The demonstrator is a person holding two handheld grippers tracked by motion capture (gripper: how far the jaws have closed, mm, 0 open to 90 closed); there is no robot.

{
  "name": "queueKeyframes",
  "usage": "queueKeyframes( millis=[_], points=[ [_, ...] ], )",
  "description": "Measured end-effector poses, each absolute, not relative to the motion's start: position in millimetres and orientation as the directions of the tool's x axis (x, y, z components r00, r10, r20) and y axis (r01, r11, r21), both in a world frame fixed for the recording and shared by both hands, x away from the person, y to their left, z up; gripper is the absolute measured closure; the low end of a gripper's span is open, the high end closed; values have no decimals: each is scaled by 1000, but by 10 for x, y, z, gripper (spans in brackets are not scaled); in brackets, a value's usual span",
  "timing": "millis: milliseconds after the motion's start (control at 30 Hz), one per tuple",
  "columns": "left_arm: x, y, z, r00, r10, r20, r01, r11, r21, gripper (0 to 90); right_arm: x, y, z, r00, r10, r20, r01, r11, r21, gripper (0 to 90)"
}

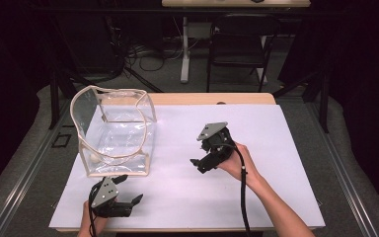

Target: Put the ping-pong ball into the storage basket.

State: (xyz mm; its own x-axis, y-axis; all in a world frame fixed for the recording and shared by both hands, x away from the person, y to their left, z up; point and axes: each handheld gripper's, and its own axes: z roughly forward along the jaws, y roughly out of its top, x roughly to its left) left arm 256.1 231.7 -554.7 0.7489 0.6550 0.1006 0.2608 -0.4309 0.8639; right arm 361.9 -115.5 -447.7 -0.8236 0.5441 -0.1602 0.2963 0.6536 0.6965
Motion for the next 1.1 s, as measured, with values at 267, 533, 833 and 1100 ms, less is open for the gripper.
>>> queueKeyframes(
  millis=[267,533,833,1100],
  points=[
    [2562,2319,-5547,750,653,102,260,-433,863,163,3548,-1287,-4568,-815,558,-158,307,646,699,0],
    [2562,2315,-5546,752,651,103,258,-434,863,163,3480,-1449,-4680,-801,579,-150,328,635,700,0],
    [2560,2314,-5546,752,651,103,258,-435,863,163,3395,-1572,-4766,-786,598,-160,321,615,720,0],
    [2562,2313,-5547,753,650,104,259,-437,861,163,3317,-1694,-4895,-772,617,-154,340,605,720,0]
  ],
)
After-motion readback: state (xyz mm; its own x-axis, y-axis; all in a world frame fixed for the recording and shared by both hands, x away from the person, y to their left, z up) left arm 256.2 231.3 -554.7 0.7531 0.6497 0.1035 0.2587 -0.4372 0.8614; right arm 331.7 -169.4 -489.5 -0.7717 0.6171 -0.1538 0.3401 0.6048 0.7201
